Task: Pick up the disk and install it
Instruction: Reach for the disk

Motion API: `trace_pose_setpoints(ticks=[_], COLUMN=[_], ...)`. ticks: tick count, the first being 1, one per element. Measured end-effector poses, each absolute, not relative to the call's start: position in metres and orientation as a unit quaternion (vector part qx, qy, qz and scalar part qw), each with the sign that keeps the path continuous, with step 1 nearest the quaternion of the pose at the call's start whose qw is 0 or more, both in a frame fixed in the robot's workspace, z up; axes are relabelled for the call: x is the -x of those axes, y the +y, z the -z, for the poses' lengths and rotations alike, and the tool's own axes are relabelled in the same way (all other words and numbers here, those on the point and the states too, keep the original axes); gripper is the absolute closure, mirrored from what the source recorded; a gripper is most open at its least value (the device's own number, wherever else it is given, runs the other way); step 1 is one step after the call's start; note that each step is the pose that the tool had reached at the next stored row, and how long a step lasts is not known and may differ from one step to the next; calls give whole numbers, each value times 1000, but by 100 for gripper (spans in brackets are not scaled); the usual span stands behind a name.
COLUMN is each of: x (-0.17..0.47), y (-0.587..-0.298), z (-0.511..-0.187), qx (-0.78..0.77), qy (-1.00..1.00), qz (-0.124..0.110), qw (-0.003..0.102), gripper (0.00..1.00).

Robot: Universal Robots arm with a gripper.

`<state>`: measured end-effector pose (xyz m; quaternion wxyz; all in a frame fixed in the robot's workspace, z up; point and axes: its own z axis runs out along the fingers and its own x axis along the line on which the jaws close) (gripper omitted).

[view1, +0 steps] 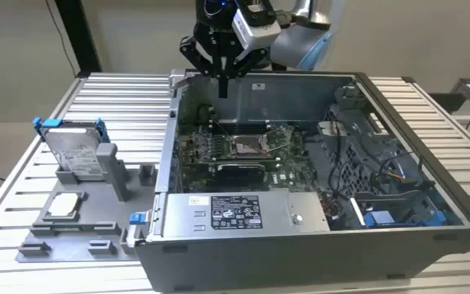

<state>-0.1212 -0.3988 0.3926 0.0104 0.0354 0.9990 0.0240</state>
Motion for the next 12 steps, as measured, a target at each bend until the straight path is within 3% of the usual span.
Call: trace_pose_setpoints(ticks=[12], x=[123], y=[-399], z=[-393], qx=[-35], qy=[999], qz=[-24], qw=[10], gripper=[100])
